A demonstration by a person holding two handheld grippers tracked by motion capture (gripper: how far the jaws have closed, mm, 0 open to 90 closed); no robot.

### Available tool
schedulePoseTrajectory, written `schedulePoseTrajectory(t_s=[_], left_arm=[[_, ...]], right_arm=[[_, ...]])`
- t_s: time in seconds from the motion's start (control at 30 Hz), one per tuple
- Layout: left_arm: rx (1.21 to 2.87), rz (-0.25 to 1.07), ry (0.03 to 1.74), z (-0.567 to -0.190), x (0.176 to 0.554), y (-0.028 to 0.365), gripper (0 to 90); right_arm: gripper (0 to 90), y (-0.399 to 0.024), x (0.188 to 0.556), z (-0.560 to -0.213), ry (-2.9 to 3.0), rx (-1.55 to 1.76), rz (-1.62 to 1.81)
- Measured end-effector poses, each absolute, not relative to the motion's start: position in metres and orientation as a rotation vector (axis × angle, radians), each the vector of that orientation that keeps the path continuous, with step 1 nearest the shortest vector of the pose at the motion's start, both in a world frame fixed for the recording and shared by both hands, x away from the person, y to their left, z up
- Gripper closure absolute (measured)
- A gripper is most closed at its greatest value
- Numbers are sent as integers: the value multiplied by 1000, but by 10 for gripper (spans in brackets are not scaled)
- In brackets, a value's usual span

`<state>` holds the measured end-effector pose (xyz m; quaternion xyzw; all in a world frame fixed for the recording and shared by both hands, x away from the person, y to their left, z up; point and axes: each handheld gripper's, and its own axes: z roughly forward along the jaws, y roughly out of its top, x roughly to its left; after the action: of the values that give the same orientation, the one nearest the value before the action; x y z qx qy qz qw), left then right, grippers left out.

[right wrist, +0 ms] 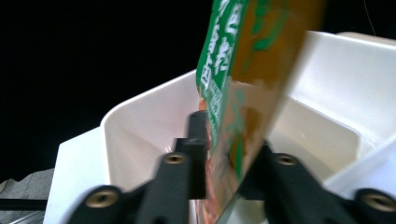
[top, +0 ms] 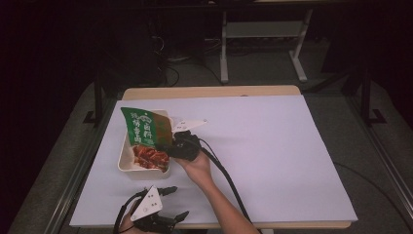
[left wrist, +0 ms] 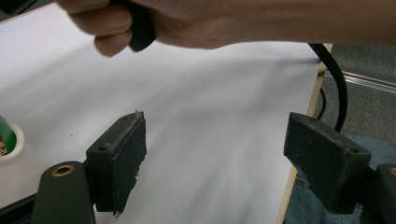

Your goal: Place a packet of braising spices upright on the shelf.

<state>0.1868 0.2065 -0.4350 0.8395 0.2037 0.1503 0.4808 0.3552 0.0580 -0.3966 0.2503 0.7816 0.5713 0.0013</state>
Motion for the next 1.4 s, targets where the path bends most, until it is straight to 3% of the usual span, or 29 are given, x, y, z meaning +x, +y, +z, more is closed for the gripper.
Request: schedulePoseTrajectory(t_s=[0.4, 0.9, 1.4], left_arm=[[2056, 364, 509, -437, 190, 206, 206], [2074, 363, 527, -439, 194, 206, 202], [2078, 361, 532, -440, 195, 205, 202]], right_arm=[[521, 34, 350, -383, 2531, 763, 1705], [415, -10, 337, -368, 2570, 710, 1691], [390, -57, 322, -375, 2578, 751, 1619]])
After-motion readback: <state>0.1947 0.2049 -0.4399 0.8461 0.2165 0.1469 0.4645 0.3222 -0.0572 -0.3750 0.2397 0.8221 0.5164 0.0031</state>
